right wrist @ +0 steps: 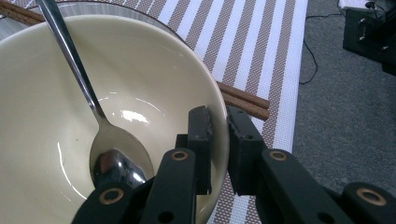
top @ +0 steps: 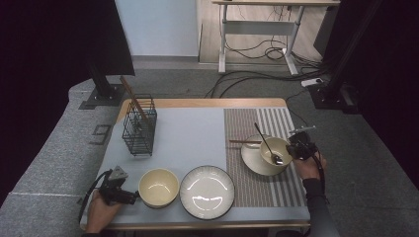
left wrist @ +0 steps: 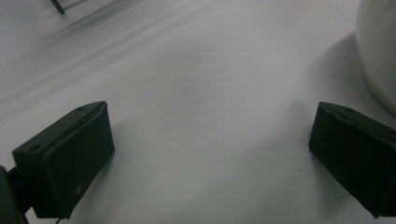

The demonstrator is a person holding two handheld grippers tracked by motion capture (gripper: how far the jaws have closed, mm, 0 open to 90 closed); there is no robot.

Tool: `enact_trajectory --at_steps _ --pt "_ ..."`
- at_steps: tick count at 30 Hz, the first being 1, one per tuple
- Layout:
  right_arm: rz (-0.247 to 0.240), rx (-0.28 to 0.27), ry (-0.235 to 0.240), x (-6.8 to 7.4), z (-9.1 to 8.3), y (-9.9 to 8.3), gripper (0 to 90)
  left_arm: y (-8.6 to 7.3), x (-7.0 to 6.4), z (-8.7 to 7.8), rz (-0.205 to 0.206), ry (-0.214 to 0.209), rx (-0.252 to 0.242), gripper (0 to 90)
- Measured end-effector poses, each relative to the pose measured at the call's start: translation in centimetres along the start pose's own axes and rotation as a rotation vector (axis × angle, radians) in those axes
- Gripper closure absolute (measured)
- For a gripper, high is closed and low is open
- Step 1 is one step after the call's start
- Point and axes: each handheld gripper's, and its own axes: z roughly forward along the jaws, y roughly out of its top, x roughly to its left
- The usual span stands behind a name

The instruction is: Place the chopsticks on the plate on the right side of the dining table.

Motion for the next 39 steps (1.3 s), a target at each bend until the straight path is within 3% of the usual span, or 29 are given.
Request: enact_trajectory --at_steps 39 --pt "0.049 -0.030 0.021 -0.6 1.2 0.7 81.8 0.0 0.0 0.0 0.000 0.000 0.000 0.0"
